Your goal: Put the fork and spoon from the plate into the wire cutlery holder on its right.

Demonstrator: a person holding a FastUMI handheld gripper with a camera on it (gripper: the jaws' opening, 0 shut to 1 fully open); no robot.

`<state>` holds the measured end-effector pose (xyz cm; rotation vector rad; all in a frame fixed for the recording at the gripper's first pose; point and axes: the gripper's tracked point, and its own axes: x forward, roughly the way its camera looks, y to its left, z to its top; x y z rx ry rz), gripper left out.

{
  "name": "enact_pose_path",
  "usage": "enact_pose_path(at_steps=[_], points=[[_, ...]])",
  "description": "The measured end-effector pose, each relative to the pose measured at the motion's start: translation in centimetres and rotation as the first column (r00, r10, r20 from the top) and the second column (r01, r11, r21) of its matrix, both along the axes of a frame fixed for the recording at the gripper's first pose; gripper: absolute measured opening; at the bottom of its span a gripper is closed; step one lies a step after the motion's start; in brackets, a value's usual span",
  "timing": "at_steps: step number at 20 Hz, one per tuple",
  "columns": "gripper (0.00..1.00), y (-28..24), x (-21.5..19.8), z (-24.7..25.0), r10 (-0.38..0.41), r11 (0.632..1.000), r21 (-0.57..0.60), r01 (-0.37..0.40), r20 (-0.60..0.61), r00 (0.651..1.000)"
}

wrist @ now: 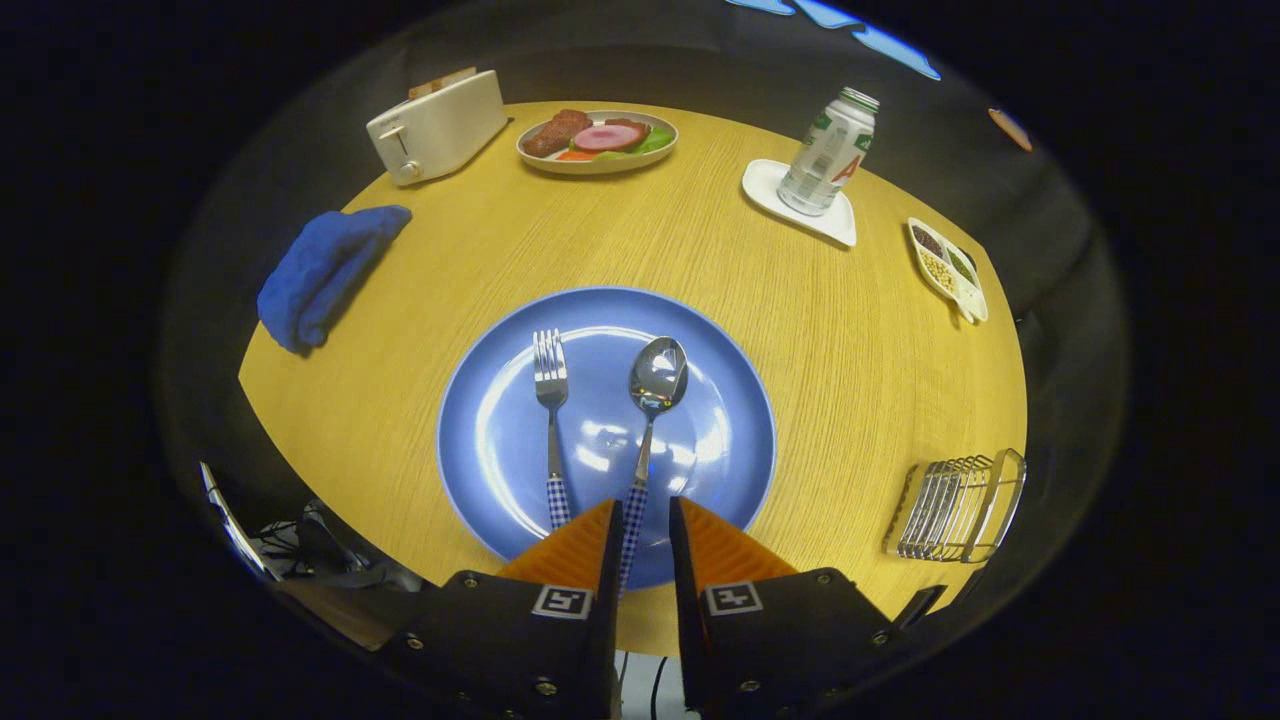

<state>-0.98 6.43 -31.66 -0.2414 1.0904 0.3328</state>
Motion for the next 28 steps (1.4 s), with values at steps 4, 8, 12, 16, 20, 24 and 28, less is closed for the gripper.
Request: enact_pose_path(at_steps=[4,8,12,16,20,24,28], points=[[0.27,0.4,-0.2,-1.2,-0.023,1.000,0.004,0.023,-0.049,0.999],[0.27,0.4,-0.5,-2.4,-0.034,0.999,-0.028,0.031,-0.118,0.992],[0.27,0.1,-1.4,-4.4,-0.030,0.999,-0.030,0.025,-0.201,0.979],[0.05,-1.3,-1.3,-2.9,-0.034,0.999,-0.031,0.027,-0.242,0.970],[0.05,-3.8,-2.4,0.2,0.029,0.999,-0.020,-0.037,-0.301,0.953],[0.05,-8.9,-2.7,4.5,0.067,0.994,-0.065,-0.092,-0.314,0.947],[0.05,-13.4,-4.0,7.4,0.078,0.988,-0.100,-0.117,-0.329,0.941]])
